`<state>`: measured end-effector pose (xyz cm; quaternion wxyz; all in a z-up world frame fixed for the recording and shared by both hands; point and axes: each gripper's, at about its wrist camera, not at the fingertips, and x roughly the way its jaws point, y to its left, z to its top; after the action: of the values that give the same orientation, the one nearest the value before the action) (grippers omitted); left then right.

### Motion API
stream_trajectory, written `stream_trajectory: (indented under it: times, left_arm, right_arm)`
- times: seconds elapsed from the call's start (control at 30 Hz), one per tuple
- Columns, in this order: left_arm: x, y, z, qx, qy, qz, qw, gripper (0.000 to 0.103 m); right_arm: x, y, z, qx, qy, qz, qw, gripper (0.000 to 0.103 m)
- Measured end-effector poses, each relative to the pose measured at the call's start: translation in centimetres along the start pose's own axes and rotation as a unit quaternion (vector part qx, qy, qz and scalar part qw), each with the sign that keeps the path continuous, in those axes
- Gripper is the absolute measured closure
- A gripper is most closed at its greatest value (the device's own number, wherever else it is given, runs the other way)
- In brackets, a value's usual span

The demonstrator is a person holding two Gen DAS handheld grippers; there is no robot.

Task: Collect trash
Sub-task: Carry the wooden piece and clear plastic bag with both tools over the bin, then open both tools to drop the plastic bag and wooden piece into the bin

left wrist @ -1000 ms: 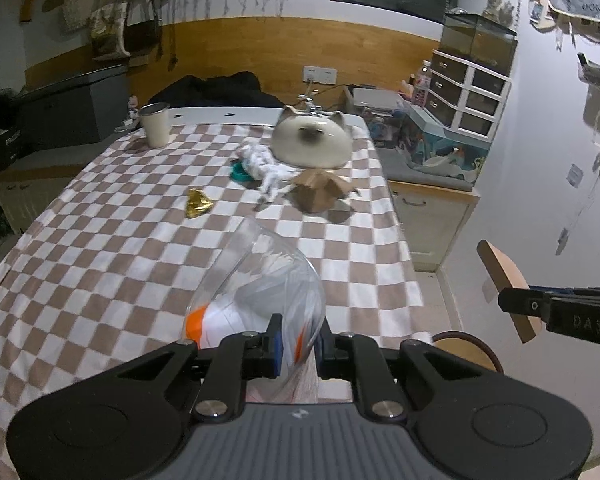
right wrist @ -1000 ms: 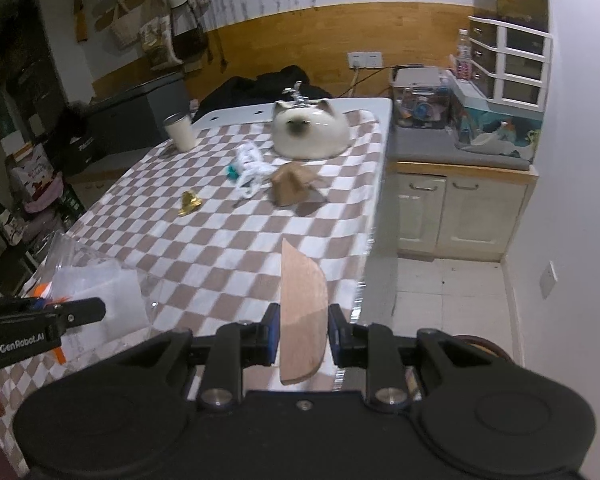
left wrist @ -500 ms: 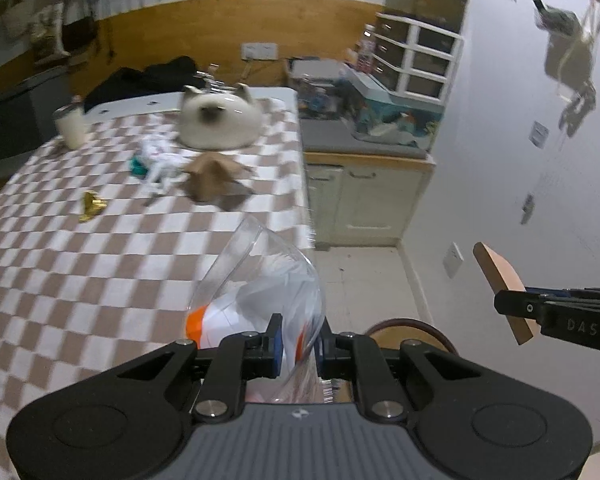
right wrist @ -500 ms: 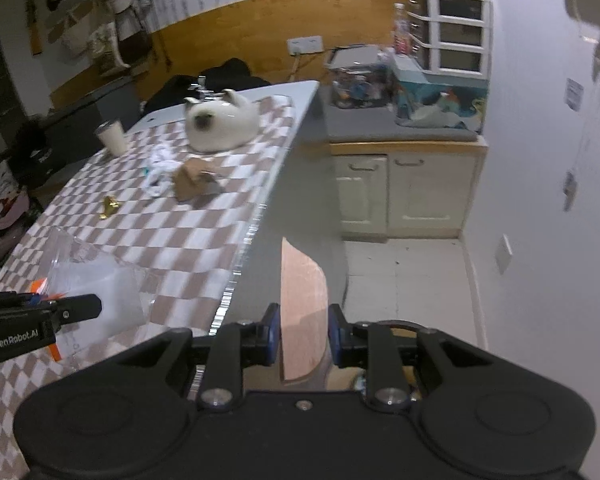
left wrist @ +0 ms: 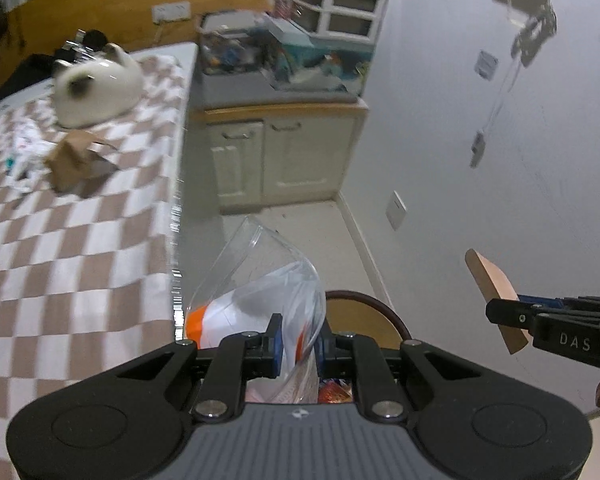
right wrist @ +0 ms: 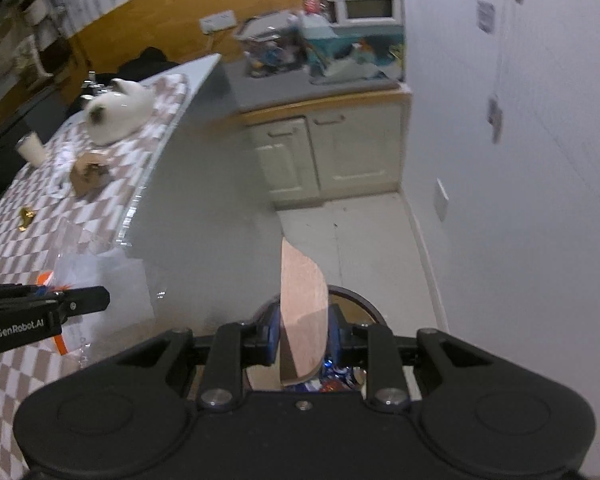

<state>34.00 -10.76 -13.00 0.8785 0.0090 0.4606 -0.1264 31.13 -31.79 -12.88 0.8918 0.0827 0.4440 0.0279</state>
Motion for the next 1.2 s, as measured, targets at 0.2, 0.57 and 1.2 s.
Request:
stream_trajectory:
  times: [0.2,0.57,1.2]
  left_arm:
    - [3.9,-1.2,0.1,0.01,0.035,-0.027,0.999,0.087]
    - [13.5,-2.3,-1.2,-0.031,0.121,-0.071,0.9896,0.087]
    - [23.3,-2.8,-3.8,0.013,0.201,-0.055,0.9779,0.052]
  right_arm:
    - [2.0,-1.8,-0.4,0.022,0.018,-0.016,0.999,0.078]
    - [6.7,-4.1,-1.8,0.043,0.053,-0.024,0.997,0.078]
    - [15.3,-7.3,-4.4,0.062,0.129,-0.029,0.989,0.078]
